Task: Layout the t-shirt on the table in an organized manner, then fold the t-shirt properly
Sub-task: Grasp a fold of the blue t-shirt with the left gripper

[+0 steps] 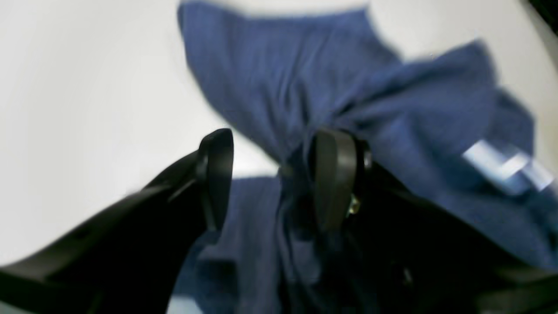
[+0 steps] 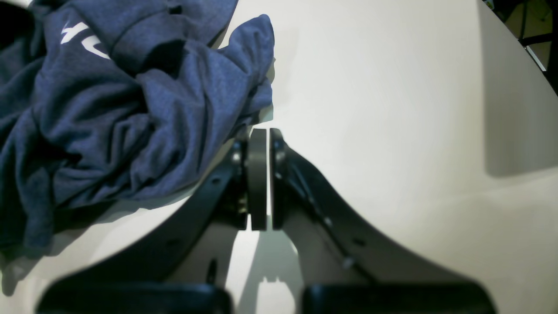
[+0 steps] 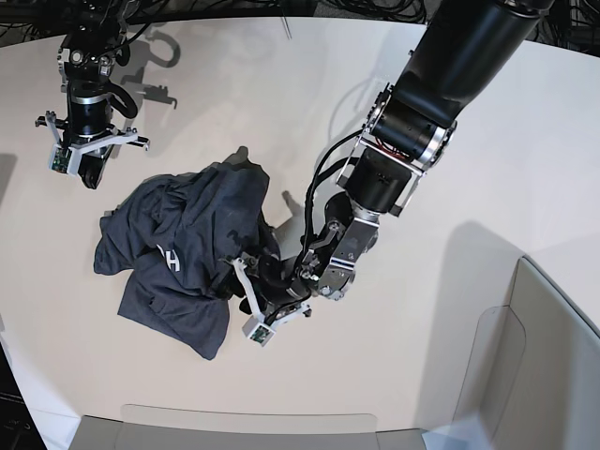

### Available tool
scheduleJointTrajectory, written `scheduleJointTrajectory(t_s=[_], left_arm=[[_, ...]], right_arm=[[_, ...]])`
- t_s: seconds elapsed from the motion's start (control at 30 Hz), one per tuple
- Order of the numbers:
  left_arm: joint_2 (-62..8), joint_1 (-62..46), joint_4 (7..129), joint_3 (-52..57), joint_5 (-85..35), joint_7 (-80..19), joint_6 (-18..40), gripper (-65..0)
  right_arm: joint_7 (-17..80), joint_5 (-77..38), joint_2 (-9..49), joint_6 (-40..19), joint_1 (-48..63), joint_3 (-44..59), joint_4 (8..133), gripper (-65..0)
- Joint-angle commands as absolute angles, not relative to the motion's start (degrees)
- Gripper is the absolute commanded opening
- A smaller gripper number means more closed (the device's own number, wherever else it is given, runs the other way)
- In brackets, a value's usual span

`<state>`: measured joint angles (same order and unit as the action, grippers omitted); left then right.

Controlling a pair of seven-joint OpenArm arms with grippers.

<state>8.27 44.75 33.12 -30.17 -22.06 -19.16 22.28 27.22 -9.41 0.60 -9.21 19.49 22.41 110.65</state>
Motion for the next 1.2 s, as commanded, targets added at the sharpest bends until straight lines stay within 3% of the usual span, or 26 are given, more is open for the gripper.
scheduleJointTrajectory(t_s=[0.0, 0.43, 0.57, 0.77, 1.17], left_arm=[[9.00, 46.99, 34.33, -30.11, -23.96, -17.01, 22.73, -35.6], [9.00, 48.13, 34.42, -38.37, -48.22, -16.13, 22.73, -35.6], [9.00, 47.87, 34.33, -42.86, -48.48, -12.44, 22.46, -35.6], [9.00, 47.87, 34.33, -50.24, -48.48, -7.87, 17.71, -35.5], [9.00, 50.07, 28.79, -50.95, -48.22, -3.21, 17.54, -35.6]], right_arm=[[25.54, -9.80, 0.92, -9.27, 19.30, 22.46, 111.78, -65.0], [25.54, -9.89, 0.92, -9.27, 19.21, 22.46, 111.52, -64.9], [25.54, -9.89, 0.92, -9.27, 19.21, 22.46, 111.52, -64.9], [25.54, -9.89, 0.92, -9.27, 19.21, 22.46, 111.52, -64.9], [25.63, -9.89, 0.92, -9.27, 19.65, 22.37, 111.52, -64.9]])
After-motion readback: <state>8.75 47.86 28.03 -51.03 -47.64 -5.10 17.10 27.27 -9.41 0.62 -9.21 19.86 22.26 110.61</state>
